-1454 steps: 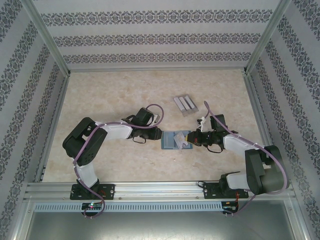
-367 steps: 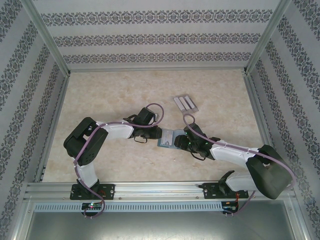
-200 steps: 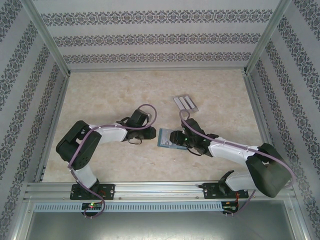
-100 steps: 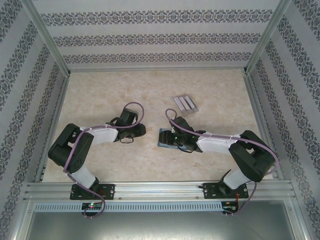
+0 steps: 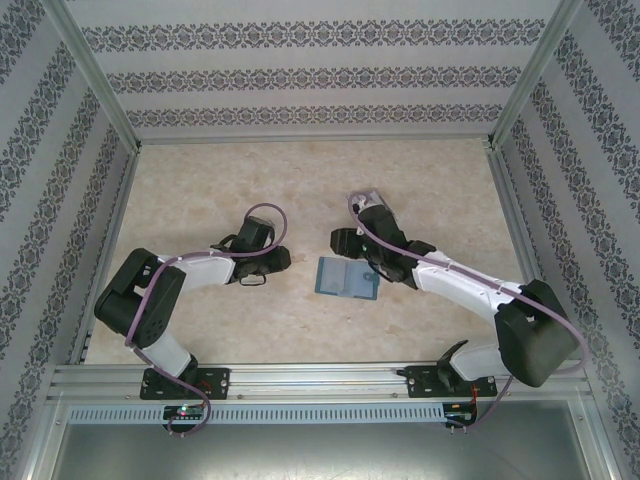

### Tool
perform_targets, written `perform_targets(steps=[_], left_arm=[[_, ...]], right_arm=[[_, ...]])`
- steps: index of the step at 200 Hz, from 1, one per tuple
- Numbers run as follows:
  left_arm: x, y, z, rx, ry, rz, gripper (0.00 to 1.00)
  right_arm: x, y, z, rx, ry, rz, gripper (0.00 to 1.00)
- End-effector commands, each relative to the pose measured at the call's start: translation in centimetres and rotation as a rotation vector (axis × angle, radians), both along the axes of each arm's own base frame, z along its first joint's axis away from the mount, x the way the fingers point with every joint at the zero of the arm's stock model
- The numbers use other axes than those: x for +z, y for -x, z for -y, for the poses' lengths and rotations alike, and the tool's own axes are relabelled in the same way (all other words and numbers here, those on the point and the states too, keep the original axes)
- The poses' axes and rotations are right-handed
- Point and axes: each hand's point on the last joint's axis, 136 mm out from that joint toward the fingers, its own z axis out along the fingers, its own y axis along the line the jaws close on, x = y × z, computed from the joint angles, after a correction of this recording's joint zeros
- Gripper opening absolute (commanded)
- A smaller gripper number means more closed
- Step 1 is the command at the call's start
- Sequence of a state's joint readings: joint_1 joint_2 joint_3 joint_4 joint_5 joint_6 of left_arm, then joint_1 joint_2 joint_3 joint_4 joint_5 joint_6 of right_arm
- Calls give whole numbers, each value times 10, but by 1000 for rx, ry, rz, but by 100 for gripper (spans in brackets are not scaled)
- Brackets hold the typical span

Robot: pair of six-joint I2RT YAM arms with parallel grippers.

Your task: Put the credit cards into the card holder

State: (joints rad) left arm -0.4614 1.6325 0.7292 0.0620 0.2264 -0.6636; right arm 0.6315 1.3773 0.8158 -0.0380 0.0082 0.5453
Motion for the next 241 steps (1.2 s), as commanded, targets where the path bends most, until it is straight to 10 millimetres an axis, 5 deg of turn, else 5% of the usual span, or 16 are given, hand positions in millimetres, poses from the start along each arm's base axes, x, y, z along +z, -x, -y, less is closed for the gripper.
perform_targets(steps=[1,31,74,109,158,241], left_arm=[[9,-6,-6,27,9,42,36],[8,-6,-7,28,-2,35,36],[10,-5,-10,30,-16,46,40],[11,-6,-10,31,-12,55,43],[13,-6,-12,29,-27,60,46],[15,-6,-11,22,-19,65,46]], right_arm=[[2,-19,31,-33,255,64,54],[13,-55,55,-89,446,84,58],[-9,-91,60,-16,533,10,63],[-31,-101,39,106,502,-39,63],[-31,-122,67,17,684,-24,62],[-33,-121,89,-30,898,-10,59]])
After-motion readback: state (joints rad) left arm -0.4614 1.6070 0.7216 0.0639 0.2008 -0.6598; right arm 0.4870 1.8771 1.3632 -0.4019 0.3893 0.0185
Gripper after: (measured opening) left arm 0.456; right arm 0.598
